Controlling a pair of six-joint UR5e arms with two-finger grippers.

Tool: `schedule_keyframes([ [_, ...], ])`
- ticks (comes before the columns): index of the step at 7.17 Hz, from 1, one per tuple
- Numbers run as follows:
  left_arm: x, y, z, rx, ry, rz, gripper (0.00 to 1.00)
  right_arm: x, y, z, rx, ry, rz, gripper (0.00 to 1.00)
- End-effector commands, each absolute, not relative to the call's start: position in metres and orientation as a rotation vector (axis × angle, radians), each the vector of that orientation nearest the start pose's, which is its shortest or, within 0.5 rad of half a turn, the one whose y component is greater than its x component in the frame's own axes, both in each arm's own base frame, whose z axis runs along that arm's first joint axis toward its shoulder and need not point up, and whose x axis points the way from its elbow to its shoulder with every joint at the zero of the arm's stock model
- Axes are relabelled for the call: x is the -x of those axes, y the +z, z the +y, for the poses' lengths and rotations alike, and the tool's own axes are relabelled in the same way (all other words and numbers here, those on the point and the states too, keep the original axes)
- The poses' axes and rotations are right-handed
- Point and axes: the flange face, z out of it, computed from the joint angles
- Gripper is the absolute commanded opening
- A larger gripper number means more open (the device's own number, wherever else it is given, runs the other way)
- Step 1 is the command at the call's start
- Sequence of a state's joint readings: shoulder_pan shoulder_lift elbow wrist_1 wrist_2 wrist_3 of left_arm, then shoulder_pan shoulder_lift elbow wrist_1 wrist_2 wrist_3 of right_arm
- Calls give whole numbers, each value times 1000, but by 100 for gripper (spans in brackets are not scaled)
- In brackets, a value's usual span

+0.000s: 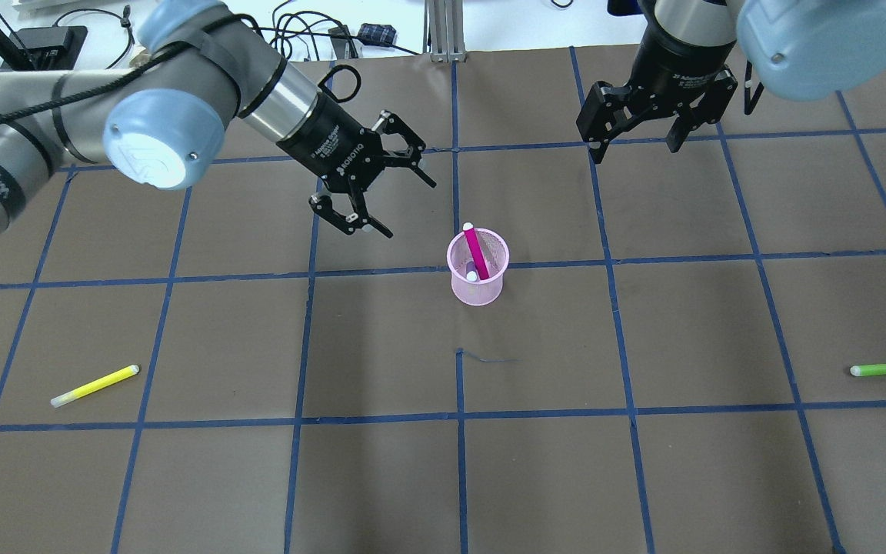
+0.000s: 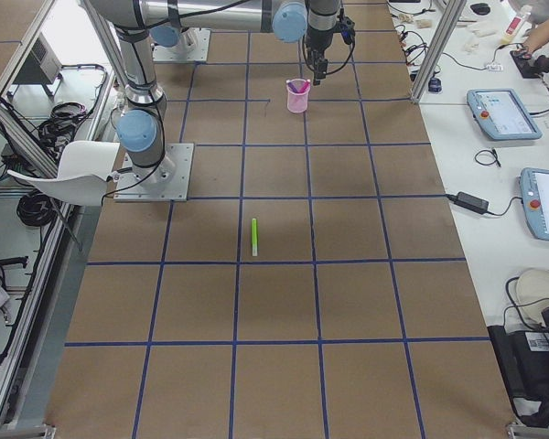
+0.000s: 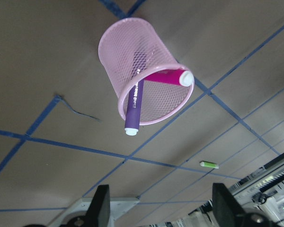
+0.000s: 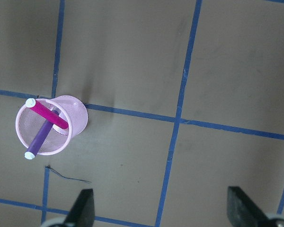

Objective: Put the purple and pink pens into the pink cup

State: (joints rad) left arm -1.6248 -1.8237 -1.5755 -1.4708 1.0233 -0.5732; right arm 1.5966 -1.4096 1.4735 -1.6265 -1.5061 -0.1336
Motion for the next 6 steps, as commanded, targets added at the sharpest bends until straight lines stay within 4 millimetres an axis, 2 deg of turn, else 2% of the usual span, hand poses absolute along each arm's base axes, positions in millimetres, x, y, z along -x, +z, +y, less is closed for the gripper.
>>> schedule_keyframes([
  [1, 182, 422, -556, 599, 178, 3364, 100, -154, 469, -558, 190, -10, 3079, 100],
  [2, 155, 434, -555, 361, 64, 3308, 100, -152, 467, -558, 187, -5, 3085, 100],
  [3, 139, 441, -549, 184, 23, 3239, 100, -148, 464, -558, 189, 6, 3123, 100],
  [4, 130, 443, -544, 129, 11, 3166, 100, -145, 467, -554, 189, 1, 3157, 100],
  [6, 129, 451, -537, 97, -9, 3149, 100, -144, 465, -559, 193, -11, 3144, 100],
])
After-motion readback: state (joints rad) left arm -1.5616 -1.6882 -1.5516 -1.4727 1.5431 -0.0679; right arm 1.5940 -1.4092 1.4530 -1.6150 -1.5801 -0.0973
